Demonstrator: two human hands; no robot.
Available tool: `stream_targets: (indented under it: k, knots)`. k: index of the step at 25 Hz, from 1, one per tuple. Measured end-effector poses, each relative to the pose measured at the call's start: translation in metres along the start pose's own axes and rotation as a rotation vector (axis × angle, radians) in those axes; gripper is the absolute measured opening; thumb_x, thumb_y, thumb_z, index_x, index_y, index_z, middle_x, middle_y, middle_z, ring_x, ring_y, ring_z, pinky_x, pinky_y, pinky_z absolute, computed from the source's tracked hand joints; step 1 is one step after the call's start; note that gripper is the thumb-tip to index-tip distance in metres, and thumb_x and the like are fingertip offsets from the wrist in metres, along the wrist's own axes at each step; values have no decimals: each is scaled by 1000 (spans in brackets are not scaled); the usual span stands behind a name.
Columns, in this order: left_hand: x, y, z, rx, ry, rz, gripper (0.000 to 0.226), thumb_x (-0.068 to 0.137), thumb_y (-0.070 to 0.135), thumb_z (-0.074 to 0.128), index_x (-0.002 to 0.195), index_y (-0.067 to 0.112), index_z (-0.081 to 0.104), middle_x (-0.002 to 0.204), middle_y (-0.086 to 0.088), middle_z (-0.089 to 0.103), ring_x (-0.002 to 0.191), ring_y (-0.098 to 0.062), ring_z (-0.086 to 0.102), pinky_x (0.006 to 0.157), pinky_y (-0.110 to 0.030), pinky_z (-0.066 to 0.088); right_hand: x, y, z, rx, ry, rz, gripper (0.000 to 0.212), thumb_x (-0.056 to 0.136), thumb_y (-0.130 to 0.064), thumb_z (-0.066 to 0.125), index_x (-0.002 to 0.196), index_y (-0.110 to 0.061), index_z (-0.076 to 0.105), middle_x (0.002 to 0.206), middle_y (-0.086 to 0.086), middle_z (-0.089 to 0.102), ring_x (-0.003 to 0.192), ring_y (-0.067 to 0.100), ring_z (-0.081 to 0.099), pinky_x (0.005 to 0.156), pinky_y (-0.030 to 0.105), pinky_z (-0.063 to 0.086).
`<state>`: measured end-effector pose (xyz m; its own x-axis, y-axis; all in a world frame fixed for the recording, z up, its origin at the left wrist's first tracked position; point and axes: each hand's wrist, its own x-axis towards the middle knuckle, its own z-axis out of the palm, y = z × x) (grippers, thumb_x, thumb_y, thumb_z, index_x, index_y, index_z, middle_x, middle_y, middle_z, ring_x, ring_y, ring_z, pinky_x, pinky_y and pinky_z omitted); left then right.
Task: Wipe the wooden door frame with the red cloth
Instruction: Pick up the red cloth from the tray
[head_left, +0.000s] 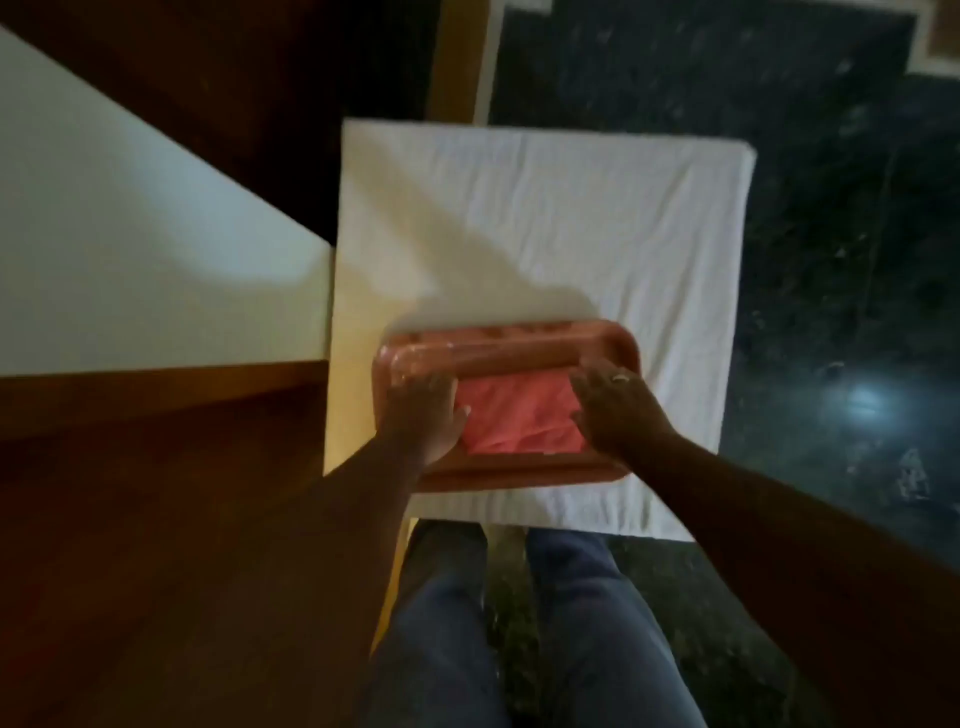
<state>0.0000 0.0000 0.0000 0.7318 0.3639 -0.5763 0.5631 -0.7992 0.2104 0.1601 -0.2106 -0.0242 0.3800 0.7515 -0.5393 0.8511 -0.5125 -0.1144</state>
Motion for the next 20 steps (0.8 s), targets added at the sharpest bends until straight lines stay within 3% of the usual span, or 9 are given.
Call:
stream_targets:
  k: [4, 6, 8, 10, 12, 14, 16, 18, 20]
  knots:
    - [31, -5, 35, -15, -54, 0, 47, 83, 50, 66, 117, 19, 58, 141, -13, 51, 131, -34, 47, 105, -55, 40, 38, 10, 23, -69, -8, 15, 64, 77, -39, 73, 129, -5, 56, 125, 25, 62, 89, 41, 68, 75, 44, 50]
    - [25, -2, 39, -55, -64, 2, 22, 86, 37, 66, 96, 19, 61, 141, -17, 50, 126, -32, 51, 99, -47, 45, 36, 8, 16, -16, -29, 7, 58, 80, -40, 70, 129, -12, 55, 110, 17, 68, 86, 37, 69, 71, 40, 51]
    - [6, -6, 31, -116, -91, -49, 9, 93, 29, 58, 93, 19, 60, 144, -14, 45, 110, -21, 56, 91, -36, 45, 19, 6, -5, 192, -93, 27, 50, 80, -41, 70, 121, -14, 59, 96, 10, 66, 89, 35, 68, 70, 33, 48]
    - [-10, -4, 16, -234, -136, -101, 31, 91, 32, 61, 118, 16, 58, 146, -9, 42, 107, -20, 56, 90, -35, 47, -6, 6, -27, 433, -218, 108, 41, 82, -35, 69, 115, -13, 60, 96, 6, 62, 91, 28, 66, 70, 30, 48]
    - [-21, 10, 5, -303, -172, -80, 61, 85, 37, 69, 138, 19, 46, 149, -7, 42, 124, -29, 50, 100, -44, 45, -29, 1, -41, 532, -269, 142, 45, 86, -33, 66, 125, -13, 55, 108, 7, 63, 92, 21, 64, 77, 32, 54]
    - [-14, 30, 3, -277, -154, 8, 81, 80, 38, 75, 149, 25, 34, 157, -7, 34, 139, -33, 38, 108, -51, 39, -38, -3, -49, 625, -267, 128, 48, 87, -34, 67, 129, -17, 53, 111, 0, 60, 94, 17, 64, 75, 27, 55]
    - [3, 51, 6, -241, -149, 108, 86, 76, 37, 79, 149, 29, 34, 160, -6, 32, 142, -34, 34, 110, -54, 38, -38, -4, -54, 696, -287, 68, 41, 87, -33, 68, 124, -20, 56, 109, -8, 59, 98, 13, 64, 73, 20, 52]
    - [16, 66, 8, -239, -174, 211, 63, 76, 36, 79, 133, 31, 53, 148, -4, 48, 135, -31, 44, 104, -52, 44, -43, 2, -60, 713, -282, 18, 25, 86, -29, 69, 108, -22, 61, 104, -10, 64, 94, 10, 67, 68, 18, 54]
    - [11, 65, 1, -331, -191, 240, 32, 77, 31, 76, 107, 34, 64, 117, 2, 67, 109, -22, 62, 92, -42, 53, -58, 11, -76, 797, -236, 62, 15, 86, -23, 69, 97, -26, 59, 97, -4, 65, 81, 6, 69, 56, 15, 53]
